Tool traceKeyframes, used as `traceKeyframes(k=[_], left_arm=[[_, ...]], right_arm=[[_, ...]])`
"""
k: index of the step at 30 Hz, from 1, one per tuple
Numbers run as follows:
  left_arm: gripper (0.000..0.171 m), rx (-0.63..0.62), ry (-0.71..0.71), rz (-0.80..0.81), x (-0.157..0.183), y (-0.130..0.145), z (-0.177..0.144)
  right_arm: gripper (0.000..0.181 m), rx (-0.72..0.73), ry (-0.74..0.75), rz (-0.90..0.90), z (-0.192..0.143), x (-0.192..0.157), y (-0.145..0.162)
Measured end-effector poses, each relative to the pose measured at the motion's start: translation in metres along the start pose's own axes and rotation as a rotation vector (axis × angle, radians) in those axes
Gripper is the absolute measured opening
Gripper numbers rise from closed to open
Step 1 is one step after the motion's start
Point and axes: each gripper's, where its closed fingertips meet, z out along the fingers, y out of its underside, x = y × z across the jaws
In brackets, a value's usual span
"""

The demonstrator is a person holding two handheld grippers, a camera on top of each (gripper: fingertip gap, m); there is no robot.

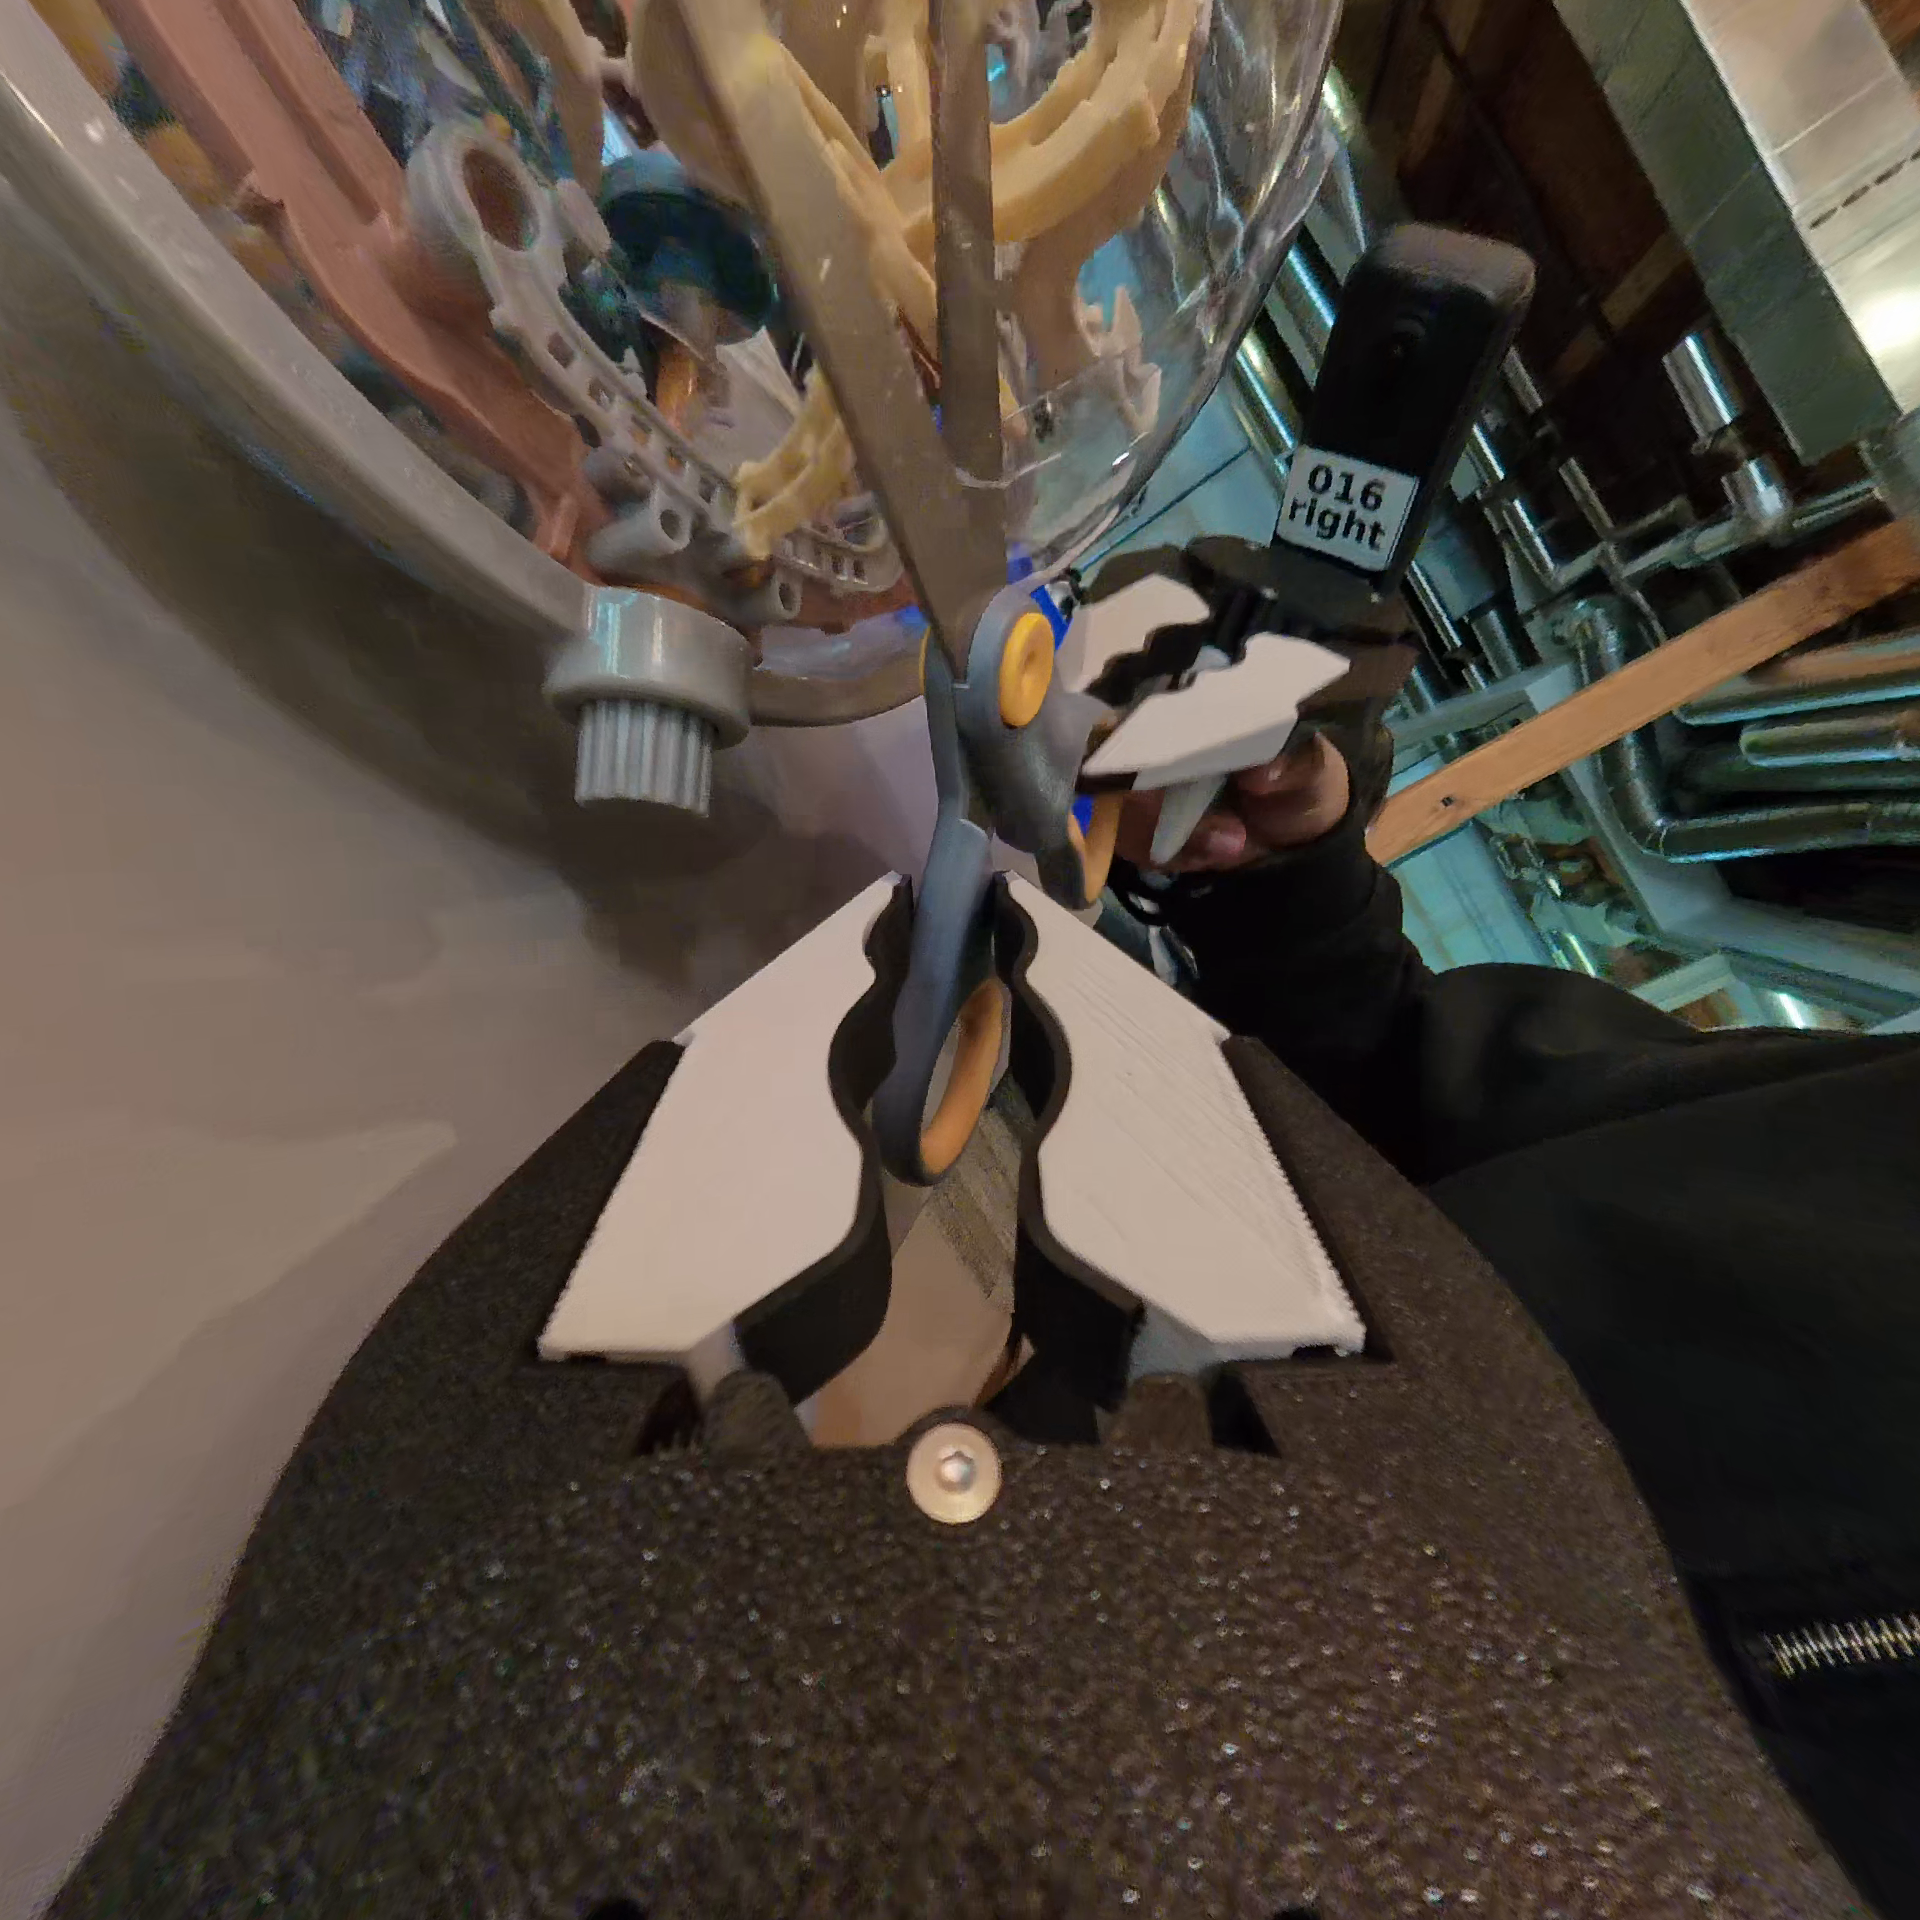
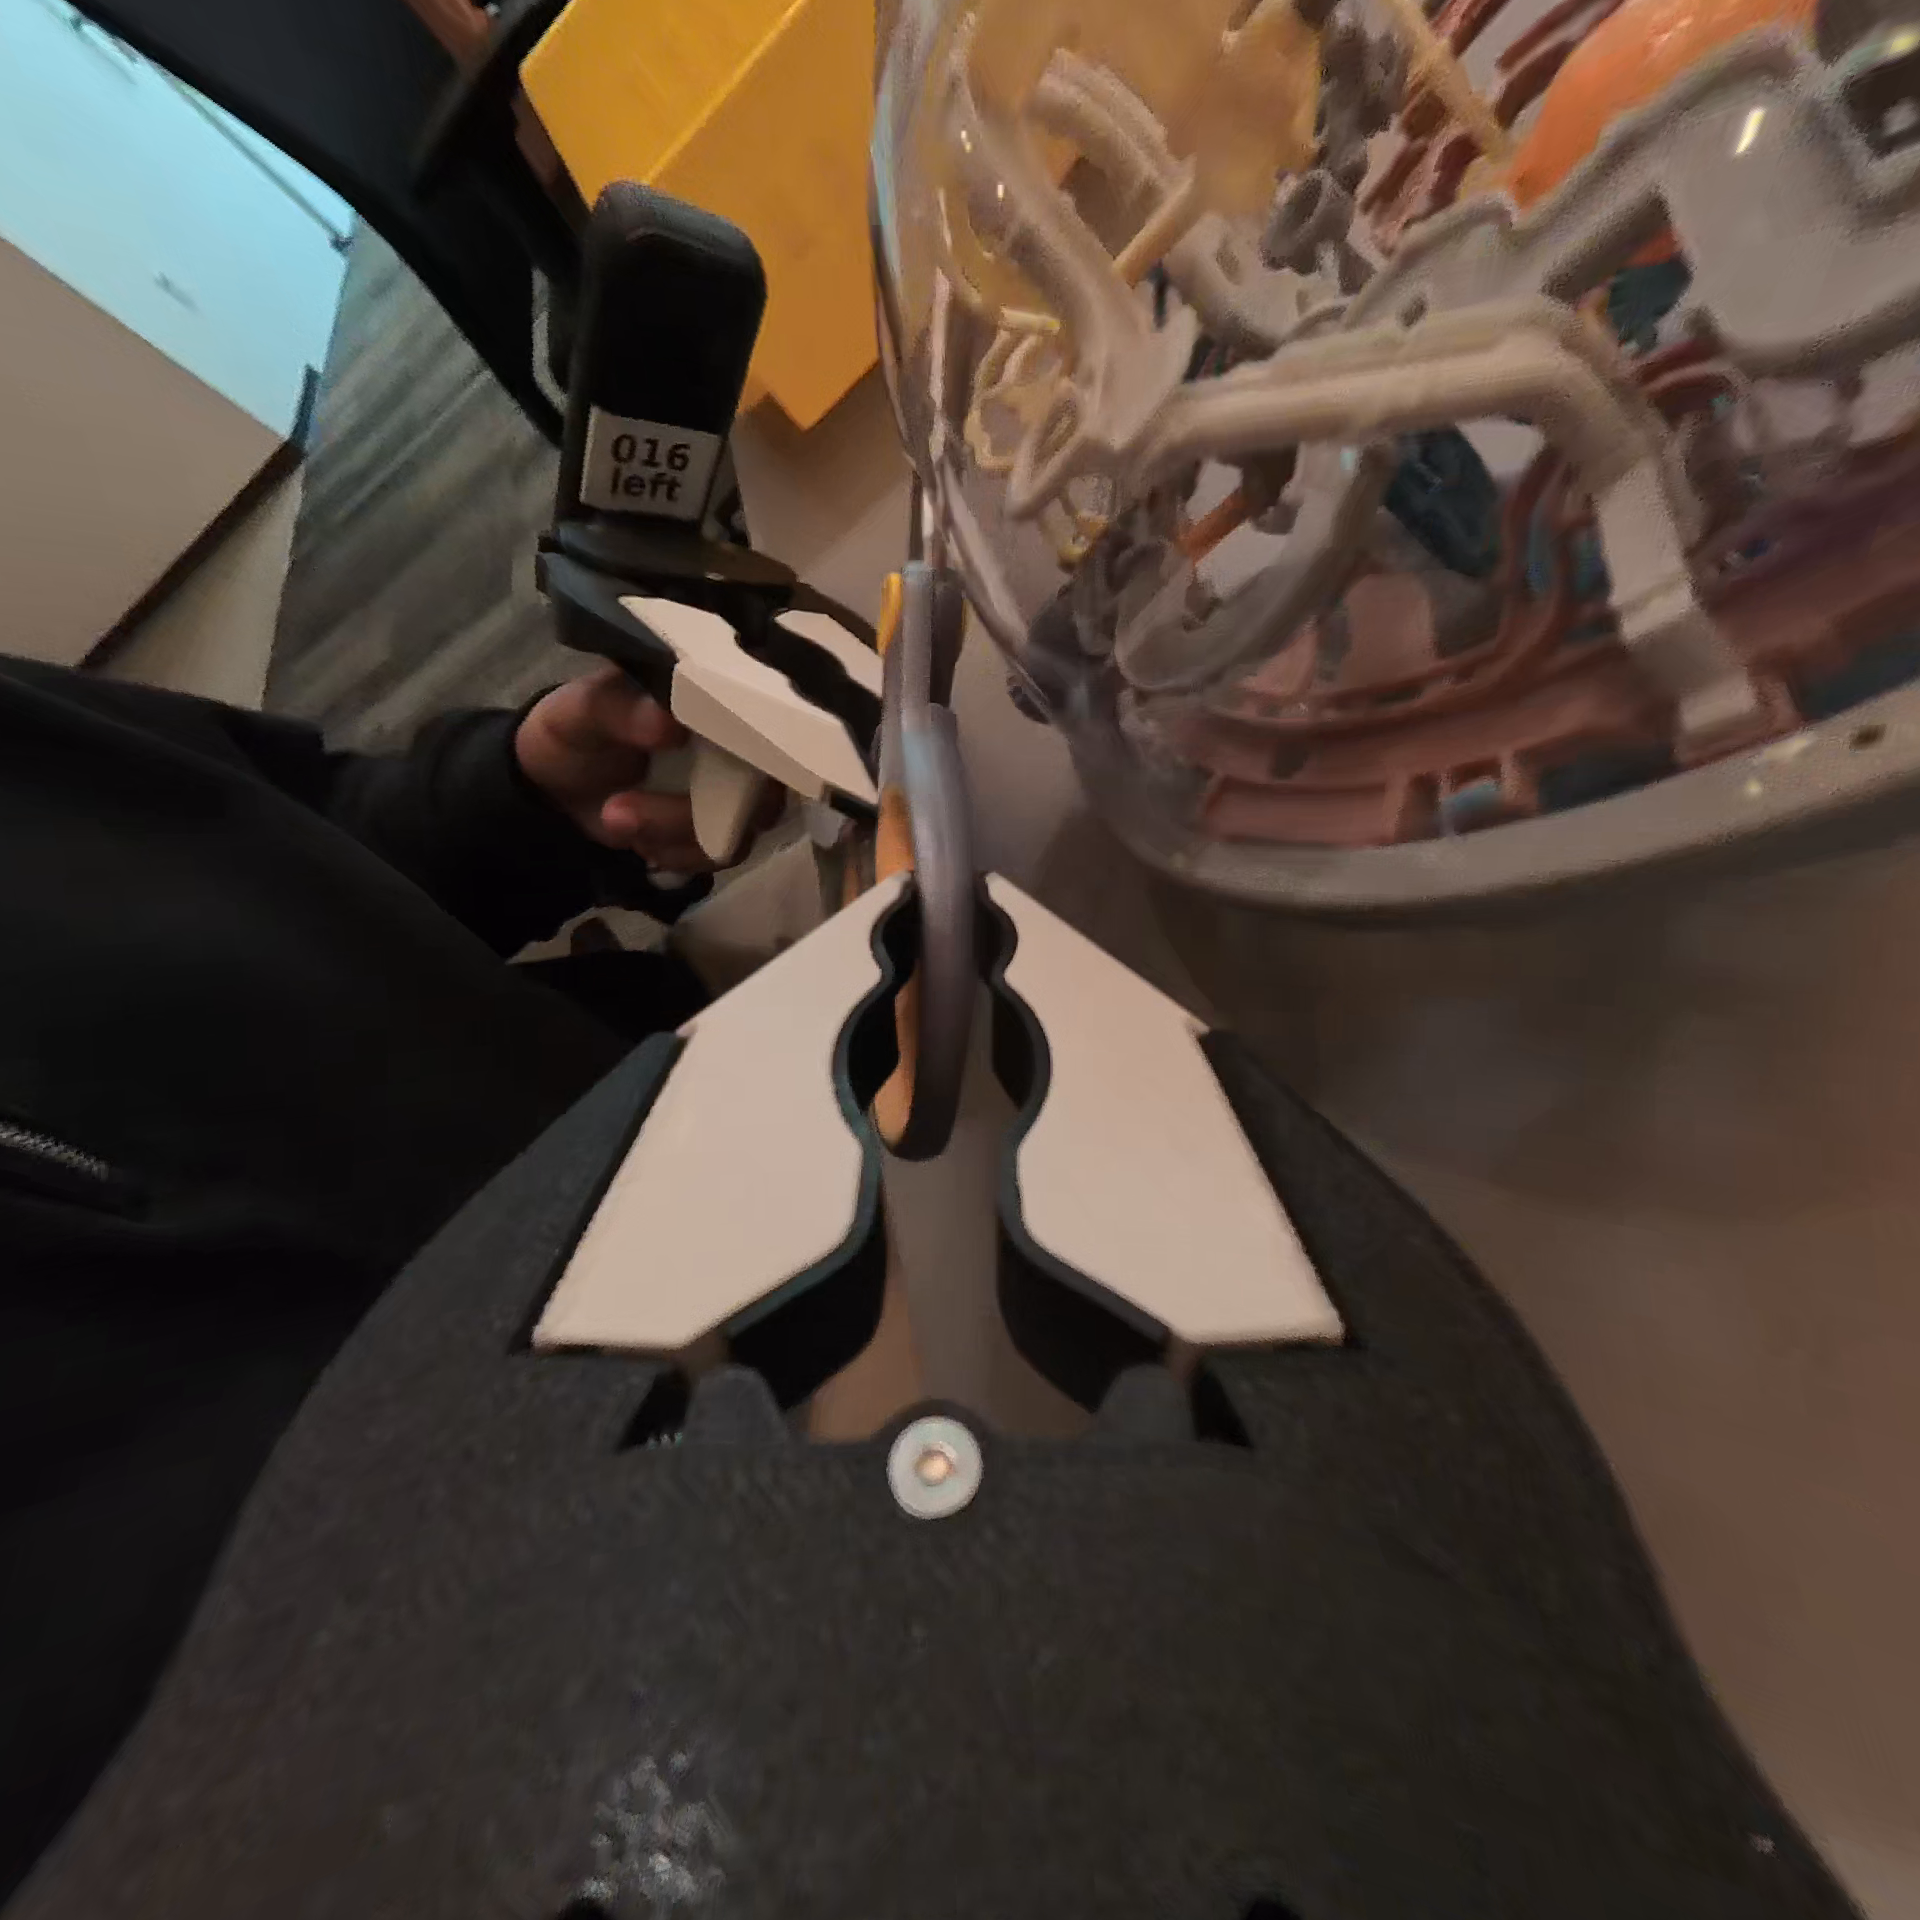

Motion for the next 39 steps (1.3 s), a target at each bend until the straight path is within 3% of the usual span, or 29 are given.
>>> traceKeyframes(k=[17,39], left_arm=[[0.011,0.011,-0.089,0.030,-0.016,0.003,0.002],[0.011,0.031,-0.144,0.062,-0.022,0.002,0.002]], right_arm=[[0.007,0.105,-0.015,0.054,0.012,0.000,-0.003],[0.007,0.100,-0.039,0.112,0.015,0.007,0.005]])
